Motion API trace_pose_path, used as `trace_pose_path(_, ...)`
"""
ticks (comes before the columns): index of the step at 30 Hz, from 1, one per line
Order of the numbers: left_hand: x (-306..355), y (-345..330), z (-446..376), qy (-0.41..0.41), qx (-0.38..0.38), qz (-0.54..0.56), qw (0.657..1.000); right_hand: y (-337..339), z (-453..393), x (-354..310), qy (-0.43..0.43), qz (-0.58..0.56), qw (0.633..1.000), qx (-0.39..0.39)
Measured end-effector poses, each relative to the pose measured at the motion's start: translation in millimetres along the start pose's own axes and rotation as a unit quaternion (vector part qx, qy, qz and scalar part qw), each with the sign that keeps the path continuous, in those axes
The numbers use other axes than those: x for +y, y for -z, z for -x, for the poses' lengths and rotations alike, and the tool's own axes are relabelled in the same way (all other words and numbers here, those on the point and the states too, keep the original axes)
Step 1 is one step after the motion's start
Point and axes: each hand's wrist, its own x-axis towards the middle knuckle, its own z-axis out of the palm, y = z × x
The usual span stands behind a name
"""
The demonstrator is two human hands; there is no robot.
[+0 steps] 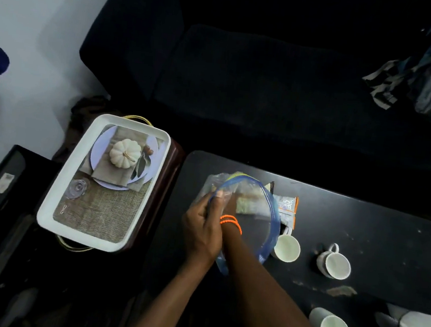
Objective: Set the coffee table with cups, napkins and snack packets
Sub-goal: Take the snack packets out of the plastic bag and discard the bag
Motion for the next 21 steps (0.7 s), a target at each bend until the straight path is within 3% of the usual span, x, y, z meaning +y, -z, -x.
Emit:
trace_pose_path(1, 0.9, 0.9, -1.4, 0.007, 0.011, -0.004, 1.000, 6.7, -1.2, -4.8, -0.007, 0.000, 1.000, 0.028)
trace_pose_path(4, 0.0, 6.0, -18.4, 0.042, 0.089, -0.017, 0.995, 34.5, -1.9, -39.4, 0.011, -0.135, 0.984, 0.120)
trace_pose_path(9, -8.9, 21.1, -54.2, 0.047, 0.166, -0.054, 0.984, 86.8, 49.4, -50.9, 0.097, -0.201, 0.972, 0.075)
trace_pose_path(13, -17.2, 38.0, -71.5, 0.048, 0.200, -0.030, 0.978, 130.3, 83.1, -28.8, 0.176, -0.383, 0.902, 0.094)
trace_pose_path(15, -20.2, 44.9, -75.4, 0.066, 0.204, -0.006, 0.977, 137.6, 77.0, -6.4, 0.129, -0.457, 0.864, 0.169)
trace_pose_path(17, -22.3, 50.5, -77.3, 0.083, 0.200, 0.043, 0.975, 131.4, 57.1, 17.8, 0.020, -0.457, 0.857, 0.238)
trace_pose_path(19, -23.6, 54.6, -77.5, 0.092, 0.197, 0.080, 0.973, 113.0, 31.3, 40.3, -0.085, -0.424, 0.867, 0.246)
trace_pose_path(21, -24.6, 58.4, -75.8, 0.092, 0.193, 0.101, 0.972, 94.9, 10.0, 51.4, -0.140, -0.412, 0.877, 0.203)
